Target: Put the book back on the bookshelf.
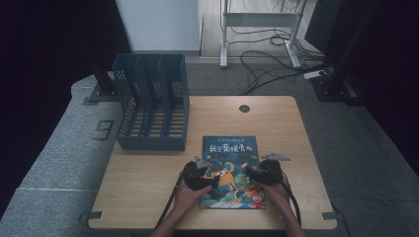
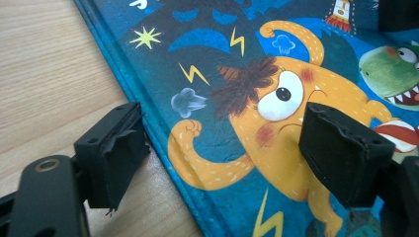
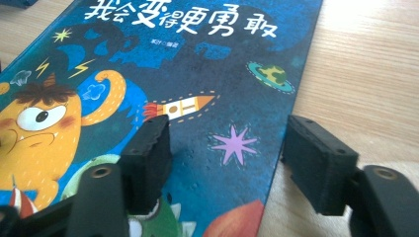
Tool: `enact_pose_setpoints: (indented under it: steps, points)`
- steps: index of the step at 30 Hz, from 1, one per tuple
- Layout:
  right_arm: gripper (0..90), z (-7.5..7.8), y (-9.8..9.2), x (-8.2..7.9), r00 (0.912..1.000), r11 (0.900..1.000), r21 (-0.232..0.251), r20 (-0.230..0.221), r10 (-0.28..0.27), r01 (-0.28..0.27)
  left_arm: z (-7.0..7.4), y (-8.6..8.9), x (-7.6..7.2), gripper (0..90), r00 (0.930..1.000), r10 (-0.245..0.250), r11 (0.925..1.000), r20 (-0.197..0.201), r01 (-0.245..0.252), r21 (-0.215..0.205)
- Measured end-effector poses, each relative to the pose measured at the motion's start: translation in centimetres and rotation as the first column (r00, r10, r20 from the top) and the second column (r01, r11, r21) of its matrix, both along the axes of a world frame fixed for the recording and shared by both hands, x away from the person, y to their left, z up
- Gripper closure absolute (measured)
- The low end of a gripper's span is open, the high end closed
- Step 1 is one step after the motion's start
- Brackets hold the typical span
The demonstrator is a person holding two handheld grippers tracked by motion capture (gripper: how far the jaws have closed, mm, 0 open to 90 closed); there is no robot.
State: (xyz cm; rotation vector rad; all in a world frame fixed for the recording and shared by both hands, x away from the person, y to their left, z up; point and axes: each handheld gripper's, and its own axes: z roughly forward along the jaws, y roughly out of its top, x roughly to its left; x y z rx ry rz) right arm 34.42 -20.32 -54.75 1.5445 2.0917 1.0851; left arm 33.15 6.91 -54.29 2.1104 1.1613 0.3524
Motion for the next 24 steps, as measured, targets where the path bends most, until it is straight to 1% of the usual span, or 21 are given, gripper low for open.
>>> enact_pose_setpoints:
  steps: [3, 5, 7, 10, 13, 15, 17, 19, 21, 24]
  points:
    - [37.3, 0.2, -0.1, -0.3, 1.0000, 1.000, 0.000, -0.010, -0.001, 0.001, 0.1, 0.2, -0.1, 19.6, 1.0000, -0.001, 1.0000, -0.009, 0.001, 0.004]
    - [37.9, 0.2, -0.1, -0.6, 0.9999, 1.000, 0.007, -0.015, 0.004, -0.004, 0.2, 0.3, -0.3, 20.6, 0.9999, 0.003, 1.0000, -0.012, -0.003, 0.004]
    - [38.4, 0.3, -0.1, -1.1, 0.9998, 1.000, 0.003, -0.017, 0.012, -0.012, 0.2, 0.3, -0.5, 20.7, 0.9999, 0.008, 1.0000, -0.013, -0.008, 0.004]
    - [38.4, 0.4, 0.1, -1.8, 0.9995, 1.000, -0.006, -0.024, 0.022, -0.022, 0.2, 0.4, -1.2, 20.7, 0.9998, 0.014, 0.9999, -0.011, -0.014, 0.005]
    - [38.2, 0.5, 0.0, -2.1, 0.9989, 0.999, -0.003, -0.033, 0.034, -0.034, 0.2, 0.6, -1.9, 21.1, 0.9999, 0.001, 1.0000, -0.012, -0.001, 0.001]
    - [37.6, 0.5, -0.1, -2.0, 0.9985, 0.999, 0.005, -0.036, 0.042, -0.042, 0.1, 0.8, -2.0, 21.3, 0.9999, -0.011, 0.9999, -0.010, 0.010, -0.007]
    - [36.2, 0.5, -0.3, -1.6, 0.9987, 0.999, 0.029, -0.029, 0.042, -0.041, 0.0, 0.9, -2.1, 20.5, 0.9998, -0.018, 0.9996, -0.007, 0.018, -0.021]
    - [33.5, 0.5, -0.2, -1.1, 0.9988, 0.998, 0.042, -0.031, 0.039, -0.038, -0.1, 1.0, -1.9, 19.4, 0.9997, -0.022, 0.9994, -0.013, 0.022, -0.027]
    - [31.5, 0.5, -0.2, -0.6, 0.9990, 0.999, 0.044, -0.031, 0.034, -0.032, -0.2, 1.1, -1.8, 18.9, 0.9996, -0.025, 0.9991, -0.013, 0.025, -0.034]
    - [28.4, 0.2, 0.1, 0.1, 0.9993, 0.999, 0.049, -0.032, 0.017, -0.015, -0.2, 1.3, -1.6, 18.1, 0.9998, -0.018, 0.9994, -0.010, 0.018, -0.028]
